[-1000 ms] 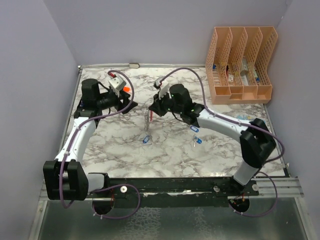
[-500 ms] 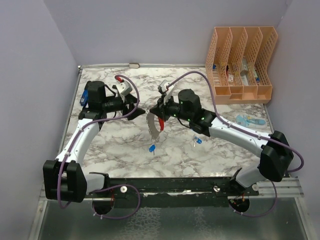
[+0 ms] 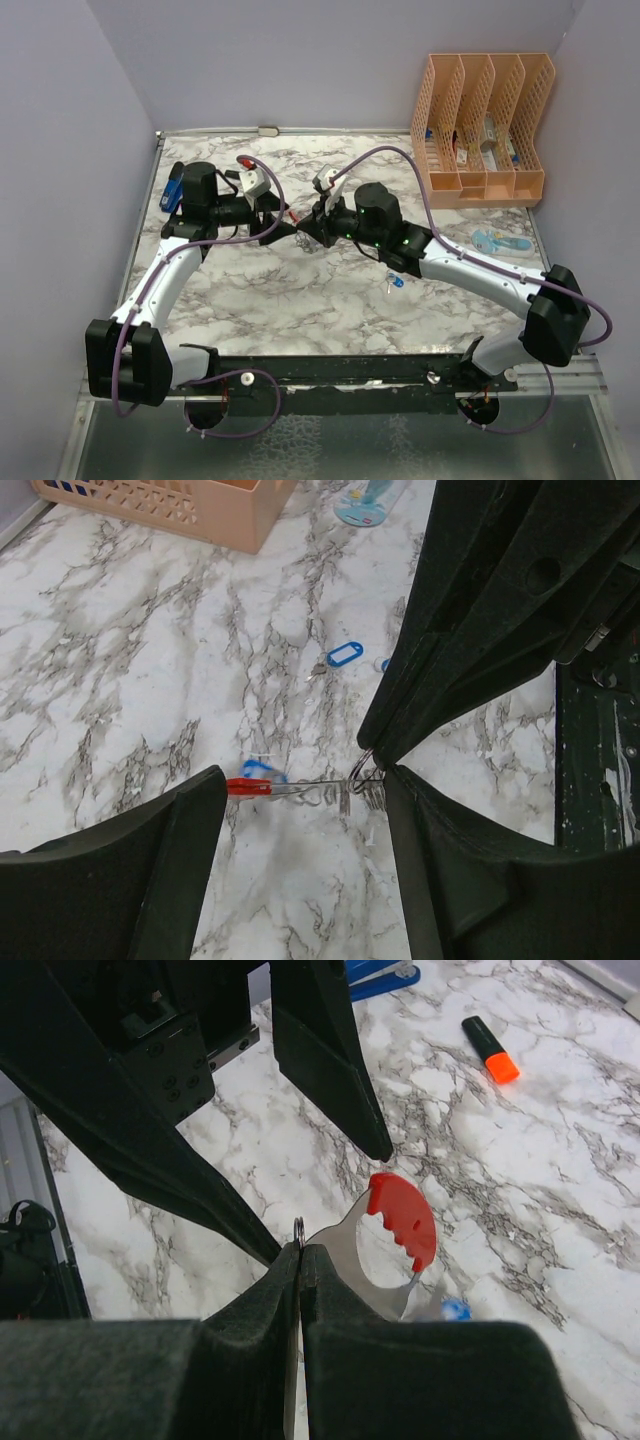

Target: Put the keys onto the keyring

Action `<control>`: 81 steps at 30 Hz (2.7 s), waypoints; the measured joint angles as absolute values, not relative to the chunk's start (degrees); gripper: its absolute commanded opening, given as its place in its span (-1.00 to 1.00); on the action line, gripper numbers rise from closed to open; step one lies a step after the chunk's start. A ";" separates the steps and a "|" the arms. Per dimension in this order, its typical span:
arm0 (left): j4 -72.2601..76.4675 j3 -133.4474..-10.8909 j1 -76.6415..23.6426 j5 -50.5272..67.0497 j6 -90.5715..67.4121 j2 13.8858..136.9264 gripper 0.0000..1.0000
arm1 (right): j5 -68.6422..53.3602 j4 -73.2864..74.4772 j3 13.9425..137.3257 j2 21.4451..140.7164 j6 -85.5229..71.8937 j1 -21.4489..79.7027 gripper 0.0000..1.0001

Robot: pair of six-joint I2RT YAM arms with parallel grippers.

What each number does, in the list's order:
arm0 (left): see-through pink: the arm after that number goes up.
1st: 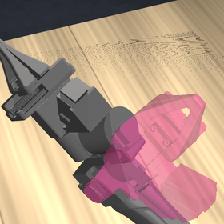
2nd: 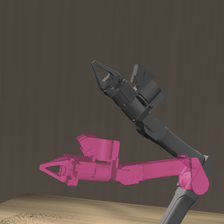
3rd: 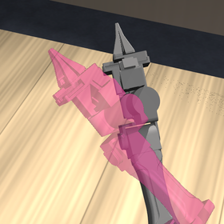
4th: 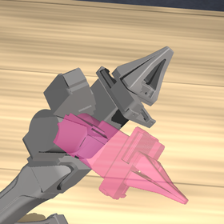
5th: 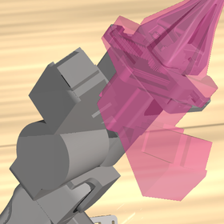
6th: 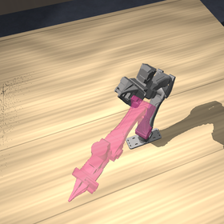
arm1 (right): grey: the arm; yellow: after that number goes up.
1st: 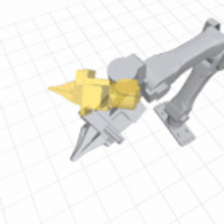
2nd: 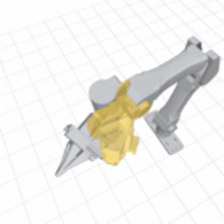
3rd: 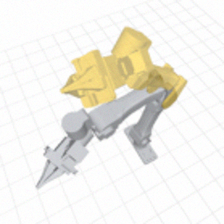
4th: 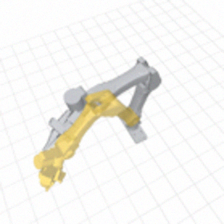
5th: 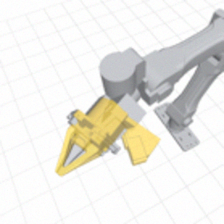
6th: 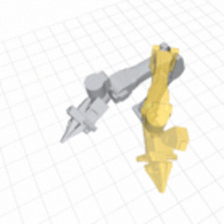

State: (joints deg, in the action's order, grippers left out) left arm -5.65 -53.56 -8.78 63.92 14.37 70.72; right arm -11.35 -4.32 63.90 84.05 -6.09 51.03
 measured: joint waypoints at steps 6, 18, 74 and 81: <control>-5.96 -53.58 -9.04 64.88 14.79 70.72 0.13 | -10.31 -4.16 63.90 83.85 -5.72 51.51 -0.98; -8.75 -53.60 -9.13 67.55 17.93 70.70 0.10 | -9.74 -3.88 63.90 83.33 -5.69 51.92 -0.98; -45.12 -61.08 -10.63 81.56 58.92 70.74 -0.45 | -20.10 -1.26 62.43 78.02 -4.84 53.34 -0.98; -45.04 -61.08 -10.63 81.52 59.05 70.74 -0.81 | -20.25 -1.19 62.43 78.02 -4.84 53.69 -0.98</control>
